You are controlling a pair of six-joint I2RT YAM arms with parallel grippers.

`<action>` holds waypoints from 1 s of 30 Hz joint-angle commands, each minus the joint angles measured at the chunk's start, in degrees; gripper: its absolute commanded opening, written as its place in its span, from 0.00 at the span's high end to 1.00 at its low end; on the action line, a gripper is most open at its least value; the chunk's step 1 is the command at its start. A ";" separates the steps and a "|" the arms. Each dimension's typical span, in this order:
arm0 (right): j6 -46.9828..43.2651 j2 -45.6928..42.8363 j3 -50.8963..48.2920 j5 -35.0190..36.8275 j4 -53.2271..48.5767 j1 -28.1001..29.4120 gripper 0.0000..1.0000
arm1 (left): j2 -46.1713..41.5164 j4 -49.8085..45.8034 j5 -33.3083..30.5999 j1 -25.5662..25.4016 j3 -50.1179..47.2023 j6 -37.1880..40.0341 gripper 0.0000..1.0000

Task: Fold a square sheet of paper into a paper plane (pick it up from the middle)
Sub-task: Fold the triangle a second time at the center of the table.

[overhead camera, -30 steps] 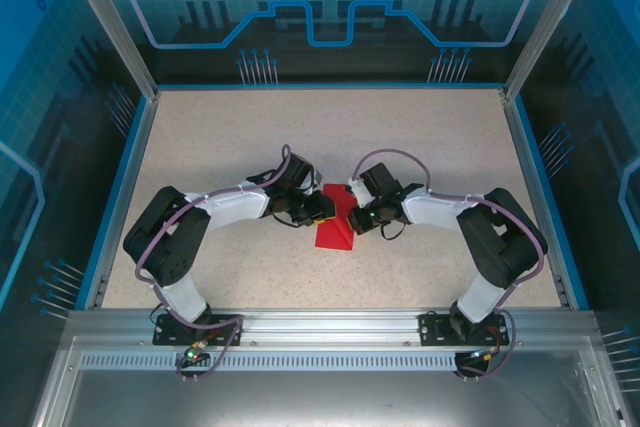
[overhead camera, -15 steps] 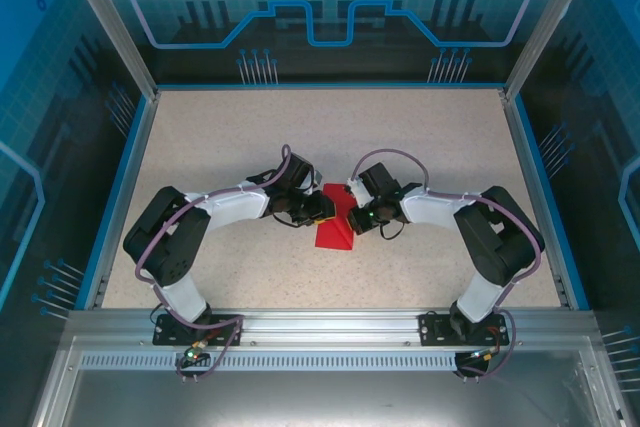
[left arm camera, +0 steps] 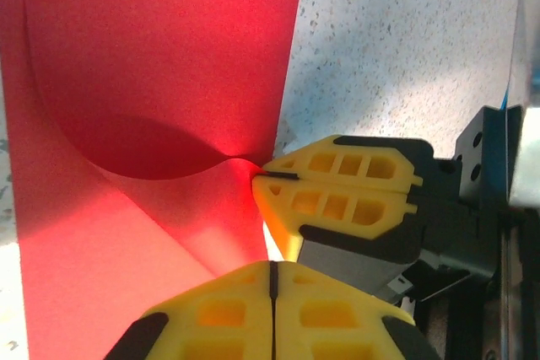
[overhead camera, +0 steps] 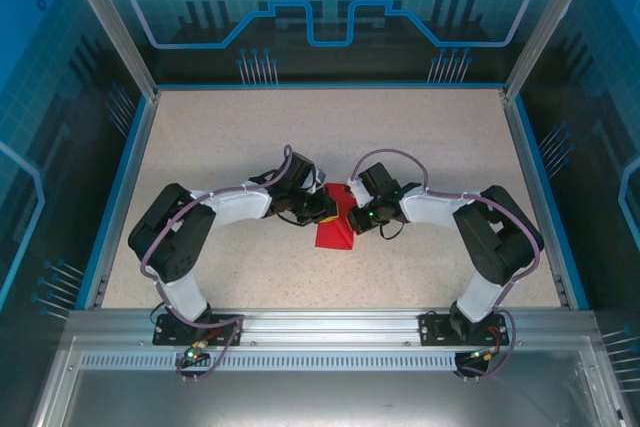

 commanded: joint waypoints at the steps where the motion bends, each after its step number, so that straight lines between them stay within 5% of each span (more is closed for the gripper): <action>1: -0.47 1.50 0.89 1.32 -1.30 -0.80 0.98 | 1.11 2.24 1.98 -0.45 -1.20 -1.49 1.00; 30: -0.51 2.02 0.84 1.82 -1.49 -0.89 0.98 | 4.18 5.71 2.66 -0.83 -2.31 -3.71 1.00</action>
